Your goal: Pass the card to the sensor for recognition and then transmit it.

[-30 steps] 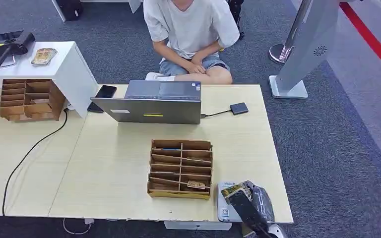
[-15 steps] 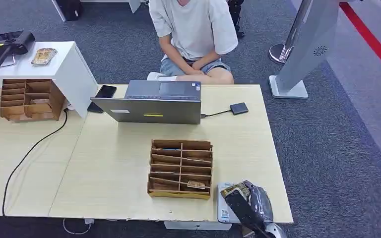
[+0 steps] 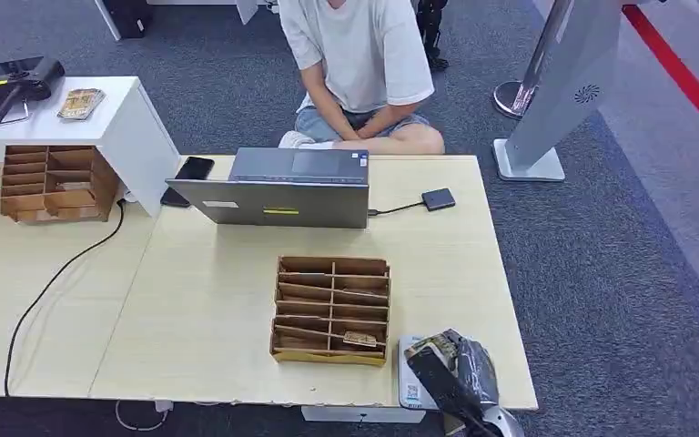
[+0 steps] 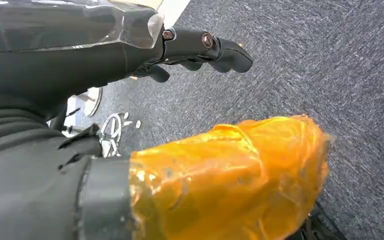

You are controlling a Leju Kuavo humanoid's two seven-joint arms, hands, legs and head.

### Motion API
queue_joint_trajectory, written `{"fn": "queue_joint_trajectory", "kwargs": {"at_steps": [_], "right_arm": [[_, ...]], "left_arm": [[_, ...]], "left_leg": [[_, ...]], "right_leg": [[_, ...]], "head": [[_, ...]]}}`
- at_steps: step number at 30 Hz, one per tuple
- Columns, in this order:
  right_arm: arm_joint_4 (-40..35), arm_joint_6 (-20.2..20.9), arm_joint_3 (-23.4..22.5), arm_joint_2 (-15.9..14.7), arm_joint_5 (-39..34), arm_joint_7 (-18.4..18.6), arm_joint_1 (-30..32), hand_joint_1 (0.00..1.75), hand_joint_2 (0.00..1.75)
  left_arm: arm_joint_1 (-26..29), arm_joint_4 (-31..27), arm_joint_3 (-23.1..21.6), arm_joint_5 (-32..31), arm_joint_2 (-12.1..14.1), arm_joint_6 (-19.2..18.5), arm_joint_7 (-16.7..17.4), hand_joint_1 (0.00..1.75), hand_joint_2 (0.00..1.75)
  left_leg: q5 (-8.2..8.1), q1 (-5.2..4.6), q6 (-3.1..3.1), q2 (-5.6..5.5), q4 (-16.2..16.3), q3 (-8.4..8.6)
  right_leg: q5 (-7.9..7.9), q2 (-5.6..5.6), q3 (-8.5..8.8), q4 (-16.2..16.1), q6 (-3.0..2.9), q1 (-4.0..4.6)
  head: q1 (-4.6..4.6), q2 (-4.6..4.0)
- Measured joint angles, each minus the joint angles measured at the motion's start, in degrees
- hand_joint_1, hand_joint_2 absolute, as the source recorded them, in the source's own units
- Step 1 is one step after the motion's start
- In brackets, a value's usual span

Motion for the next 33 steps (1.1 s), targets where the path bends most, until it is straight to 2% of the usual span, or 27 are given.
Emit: {"fn": "queue_joint_trajectory", "kwargs": {"at_steps": [18,25,33], "right_arm": [[1.4,-0.3,0.9,0.5,0.7,-0.1,-1.0,1.75,1.75],[1.1,-4.3,0.9,1.2,2.9,-1.8,-1.0,1.75,1.75],[-2.5,-12.3,-0.1,2.6,9.4,-5.2,0.1,1.75,1.75]], "left_arm": [[0.0,0.0,0.0,0.3,0.0,0.1,0.2,0.0,0.0],[0.0,0.0,0.3,0.9,0.0,0.6,0.2,0.0,0.0],[0.0,0.0,0.9,2.1,-0.1,1.4,-0.7,0.0,0.0]], "left_leg": [[0.0,0.0,0.0,0.0,0.0,0.02],[0.0,0.0,0.0,0.0,0.0,0.02],[0.0,0.0,0.0,0.0,0.0,0.01]], "right_leg": [[0.0,0.0,0.01,0.0,0.0,0.0],[0.0,0.0,0.0,0.0,0.0,0.0],[0.0,0.0,-0.01,0.0,0.0,0.0]], "head": [[0.0,0.0],[0.0,0.0],[0.0,0.0]]}}
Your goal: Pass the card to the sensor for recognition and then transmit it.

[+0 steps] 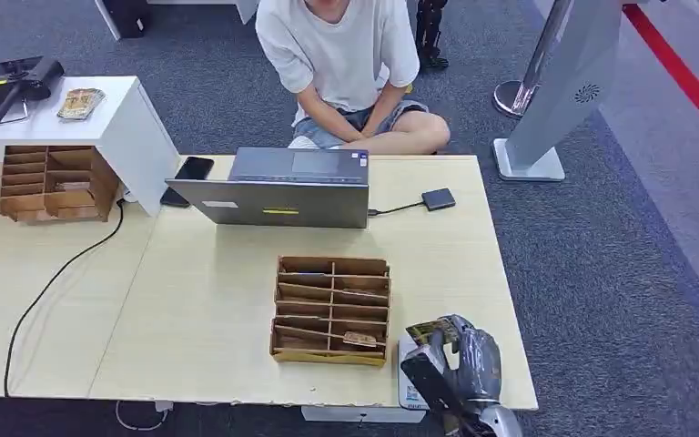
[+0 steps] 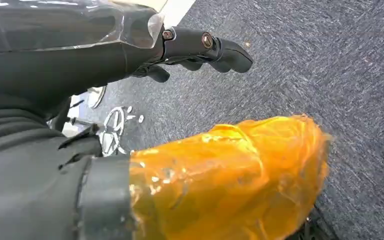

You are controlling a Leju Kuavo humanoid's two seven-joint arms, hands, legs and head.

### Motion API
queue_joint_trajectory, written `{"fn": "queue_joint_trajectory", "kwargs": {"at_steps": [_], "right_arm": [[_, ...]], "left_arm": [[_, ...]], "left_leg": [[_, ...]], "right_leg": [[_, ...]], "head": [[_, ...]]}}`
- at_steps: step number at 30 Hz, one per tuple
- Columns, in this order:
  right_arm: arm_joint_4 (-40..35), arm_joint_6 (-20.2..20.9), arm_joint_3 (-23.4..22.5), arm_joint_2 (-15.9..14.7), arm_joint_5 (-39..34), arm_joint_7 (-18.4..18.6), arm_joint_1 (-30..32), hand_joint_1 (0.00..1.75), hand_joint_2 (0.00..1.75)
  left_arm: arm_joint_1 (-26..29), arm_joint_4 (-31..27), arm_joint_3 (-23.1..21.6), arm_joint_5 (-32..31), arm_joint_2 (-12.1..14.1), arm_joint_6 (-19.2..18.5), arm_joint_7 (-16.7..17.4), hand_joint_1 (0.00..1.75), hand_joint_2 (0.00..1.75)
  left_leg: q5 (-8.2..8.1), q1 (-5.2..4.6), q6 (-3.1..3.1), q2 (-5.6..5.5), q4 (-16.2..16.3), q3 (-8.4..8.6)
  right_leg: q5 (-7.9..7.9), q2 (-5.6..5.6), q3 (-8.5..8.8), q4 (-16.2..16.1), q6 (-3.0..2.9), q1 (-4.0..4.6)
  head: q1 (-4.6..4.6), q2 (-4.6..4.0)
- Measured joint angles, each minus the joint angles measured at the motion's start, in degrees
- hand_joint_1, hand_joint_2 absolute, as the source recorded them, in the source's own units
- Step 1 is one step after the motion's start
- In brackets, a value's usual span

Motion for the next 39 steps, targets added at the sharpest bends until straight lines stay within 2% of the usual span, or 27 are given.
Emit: {"fn": "queue_joint_trajectory", "kwargs": {"at_steps": [4,16,25,31,39], "right_arm": [[-2.3,-1.9,-1.0,0.8,2.0,-1.7,0.6,1.75,1.75],[-8.3,-2.1,-6.4,4.5,8.2,-8.9,2.6,1.75,1.75],[-9.6,-2.1,-7.8,5.6,8.5,-9.4,2.9,1.75,1.75],[-10.8,-2.1,-8.5,6.4,11.3,-11.9,3.0,1.75,1.75],[-11.3,-2.1,-8.4,6.6,14.6,-11.0,0.1,1.75,1.75]], "left_arm": [[0.0,0.0,0.1,0.2,0.0,0.1,-0.2,0.0,0.0],[0.0,0.0,0.1,0.5,0.0,0.2,-0.3,0.0,0.0],[0.0,0.0,0.1,0.4,0.0,0.2,-0.3,0.0,0.0],[0.0,0.0,0.1,-0.5,0.0,0.0,-0.2,0.0,0.0],[0.0,0.0,-0.1,-1.6,0.0,-0.3,0.4,0.0,0.0]], "left_leg": [[0.0,0.0,0.0,0.0,0.0,-0.01],[0.0,0.0,0.0,0.0,0.0,-0.01],[0.0,0.0,0.0,0.0,0.0,-0.01],[0.0,0.0,0.0,0.0,0.0,-0.02],[0.01,0.0,0.0,0.0,0.0,-0.03]], "right_leg": [[0.0,0.0,-0.01,0.0,0.0,0.0],[0.0,0.0,-0.01,0.0,0.0,0.0],[0.0,0.0,-0.01,0.0,0.0,0.0],[0.0,0.0,-0.01,0.0,0.0,0.0],[0.01,0.0,0.0,0.0,0.0,0.0]], "head": [[0.0,0.0],[0.0,0.0],[0.0,0.0],[0.0,0.0],[0.0,0.0]]}}
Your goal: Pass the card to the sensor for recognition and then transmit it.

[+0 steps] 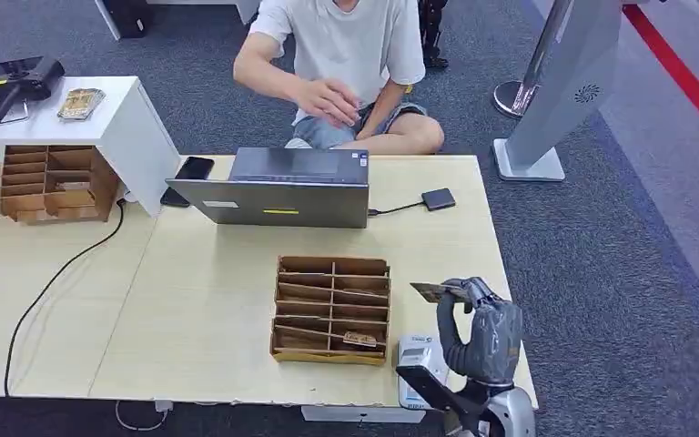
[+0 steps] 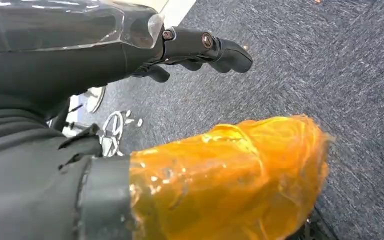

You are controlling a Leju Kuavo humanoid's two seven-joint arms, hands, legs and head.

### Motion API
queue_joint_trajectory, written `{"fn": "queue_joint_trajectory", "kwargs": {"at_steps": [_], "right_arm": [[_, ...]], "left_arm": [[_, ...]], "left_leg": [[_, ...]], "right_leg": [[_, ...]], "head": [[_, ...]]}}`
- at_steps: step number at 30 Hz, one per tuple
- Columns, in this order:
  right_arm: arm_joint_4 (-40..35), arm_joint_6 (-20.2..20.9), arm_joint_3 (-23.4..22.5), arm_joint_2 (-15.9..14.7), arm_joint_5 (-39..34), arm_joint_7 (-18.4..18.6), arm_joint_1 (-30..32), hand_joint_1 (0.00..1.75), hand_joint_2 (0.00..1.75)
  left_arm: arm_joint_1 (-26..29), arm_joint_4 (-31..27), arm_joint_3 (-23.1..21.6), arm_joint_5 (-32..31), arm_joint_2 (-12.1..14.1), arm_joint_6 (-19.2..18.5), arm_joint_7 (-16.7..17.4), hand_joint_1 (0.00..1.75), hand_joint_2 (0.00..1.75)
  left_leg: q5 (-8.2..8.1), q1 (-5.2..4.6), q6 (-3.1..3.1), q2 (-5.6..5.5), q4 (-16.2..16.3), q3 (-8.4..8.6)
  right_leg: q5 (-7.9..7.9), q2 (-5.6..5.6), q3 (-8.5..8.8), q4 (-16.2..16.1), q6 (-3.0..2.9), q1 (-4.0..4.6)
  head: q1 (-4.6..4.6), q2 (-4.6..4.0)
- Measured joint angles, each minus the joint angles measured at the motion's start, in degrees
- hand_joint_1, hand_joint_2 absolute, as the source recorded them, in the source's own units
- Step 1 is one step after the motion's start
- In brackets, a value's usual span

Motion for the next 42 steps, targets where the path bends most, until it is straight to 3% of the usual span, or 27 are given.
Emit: {"fn": "queue_joint_trajectory", "kwargs": {"at_steps": [12,22,27,35,36,37,38,42], "right_arm": [[4.8,1.8,6.8,-1.1,3.3,8.9,-15.1,1.75,1.75],[10.0,4.1,9.9,-1.1,2.7,10.3,-23.2,1.75,1.75],[12.7,7.7,12.5,-0.3,-3.8,9.9,-27.0,1.75,1.75],[15.1,8.9,15.5,1.3,-6.4,9.4,-30.1,1.75,1.75],[15.3,9.0,16.0,1.6,-6.5,9.4,-30.5,1.38,1.75],[15.4,9.1,16.5,1.9,-7.0,9.4,-30.9,0.17,1.75],[15.6,9.3,17.0,2.3,-7.4,9.4,-31.2,0.0,1.75],[15.8,9.2,18.1,2.9,-8.3,9.0,-31.5,0.0,1.75]], "left_arm": [[0.0,0.0,-1.7,-2.7,0.2,-1.7,1.4,0.0,0.0],[0.0,0.0,-3.1,-3.9,0.5,-2.7,1.8,0.0,0.0],[0.1,0.0,-3.5,-4.3,0.5,-3.1,1.9,0.0,0.0],[0.1,0.0,-3.7,-4.7,0.5,-3.2,2.1,0.0,0.0],[0.1,0.0,-3.7,-4.7,0.5,-3.1,2.2,0.0,0.0],[0.1,0.0,-3.7,-4.7,0.5,-3.1,2.2,0.0,0.0],[0.1,0.0,-3.7,-4.6,0.5,-3.0,2.2,0.0,0.0],[0.1,0.0,-3.7,-4.3,0.5,-3.0,2.2,0.0,0.0]], "left_leg": [[0.04,0.0,-0.01,0.01,0.0,0.02],[0.04,0.0,-0.01,-0.01,0.0,-0.02],[0.04,0.01,-0.01,-0.01,0.0,-0.02],[0.04,0.01,-0.01,-0.02,0.0,-0.02],[0.04,0.01,-0.01,-0.02,0.0,-0.02],[0.04,0.01,-0.01,-0.02,0.0,-0.02],[0.04,0.01,-0.01,-0.03,0.0,-0.02],[0.04,0.01,-0.01,-0.03,0.0,-0.03]], "right_leg": [[0.02,0.01,0.0,0.0,-0.01,0.0],[0.01,0.0,-0.02,0.0,-0.01,0.0],[0.01,0.0,-0.03,0.0,-0.01,0.0],[0.01,-0.01,-0.04,0.0,-0.01,0.0],[0.01,-0.01,-0.04,0.0,-0.02,0.0],[0.01,-0.01,-0.04,0.0,-0.01,0.0],[0.01,-0.01,-0.04,0.0,-0.01,0.0],[0.01,-0.01,-0.04,0.0,-0.01,0.0]], "head": [[0.0,0.0],[0.0,0.0],[0.02,0.0],[0.02,0.0],[0.02,0.0],[0.02,0.0],[0.02,0.0],[0.02,0.0]]}}
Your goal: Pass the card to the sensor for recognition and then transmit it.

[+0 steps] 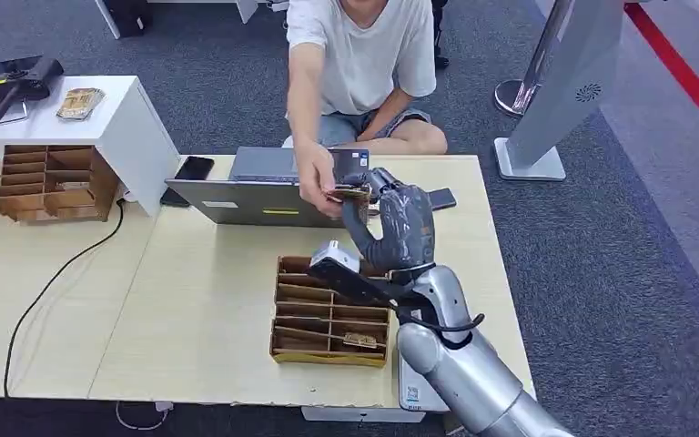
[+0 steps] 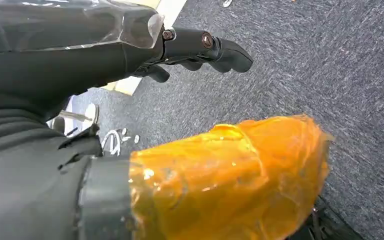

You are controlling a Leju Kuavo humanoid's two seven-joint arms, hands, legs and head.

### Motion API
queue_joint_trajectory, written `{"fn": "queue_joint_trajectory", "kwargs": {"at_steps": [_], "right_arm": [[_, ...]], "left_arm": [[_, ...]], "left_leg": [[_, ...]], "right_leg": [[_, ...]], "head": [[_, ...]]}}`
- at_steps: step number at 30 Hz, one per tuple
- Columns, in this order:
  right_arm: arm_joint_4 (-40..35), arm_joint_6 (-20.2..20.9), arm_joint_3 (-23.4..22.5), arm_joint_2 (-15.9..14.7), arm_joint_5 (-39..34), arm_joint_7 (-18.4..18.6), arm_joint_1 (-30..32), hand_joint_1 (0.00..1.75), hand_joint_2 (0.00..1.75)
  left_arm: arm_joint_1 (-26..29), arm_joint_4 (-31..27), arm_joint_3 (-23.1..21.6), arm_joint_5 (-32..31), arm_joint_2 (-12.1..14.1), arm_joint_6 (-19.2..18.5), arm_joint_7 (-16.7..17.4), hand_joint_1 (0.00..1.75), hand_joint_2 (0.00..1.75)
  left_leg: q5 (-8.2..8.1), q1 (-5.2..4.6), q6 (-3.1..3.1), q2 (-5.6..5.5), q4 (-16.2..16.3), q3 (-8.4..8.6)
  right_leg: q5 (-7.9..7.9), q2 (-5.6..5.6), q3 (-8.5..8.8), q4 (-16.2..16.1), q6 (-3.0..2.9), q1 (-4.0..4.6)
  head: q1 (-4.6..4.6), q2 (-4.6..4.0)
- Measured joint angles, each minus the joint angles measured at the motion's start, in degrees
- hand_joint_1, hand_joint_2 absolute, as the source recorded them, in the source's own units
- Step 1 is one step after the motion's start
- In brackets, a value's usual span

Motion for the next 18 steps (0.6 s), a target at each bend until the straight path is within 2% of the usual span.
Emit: {"fn": "queue_joint_trajectory", "kwargs": {"at_steps": [7,8,18], "right_arm": [[0.3,0.0,0.8,0.3,-0.3,-0.1,0.0,0.0,1.75],[0.4,0.0,0.8,0.4,-0.3,-0.1,0.0,0.0,0.0],[0.4,-0.5,1.4,0.4,-1.0,-0.6,0.0,0.0,0.0]], "left_arm": [[0.0,0.0,0.0,0.1,0.0,0.0,0.0,0.0,0.0],[0.0,0.0,0.0,0.1,0.0,0.0,0.0,0.0,0.0],[0.0,0.0,0.0,0.7,0.0,0.1,-0.3,0.0,0.0]], "left_leg": [[0.0,-0.01,0.0,0.0,0.0,0.0],[0.0,-0.01,0.0,0.0,0.0,0.0],[0.0,0.0,0.0,0.0,0.0,0.01]], "right_leg": [[0.0,0.0,0.0,0.0,0.0,0.0],[0.0,0.0,0.0,0.0,0.0,0.0],[0.0,0.0,-0.01,0.0,0.0,0.0]], "head": [[0.0,0.0],[0.0,0.0],[-0.02,0.0]]}}
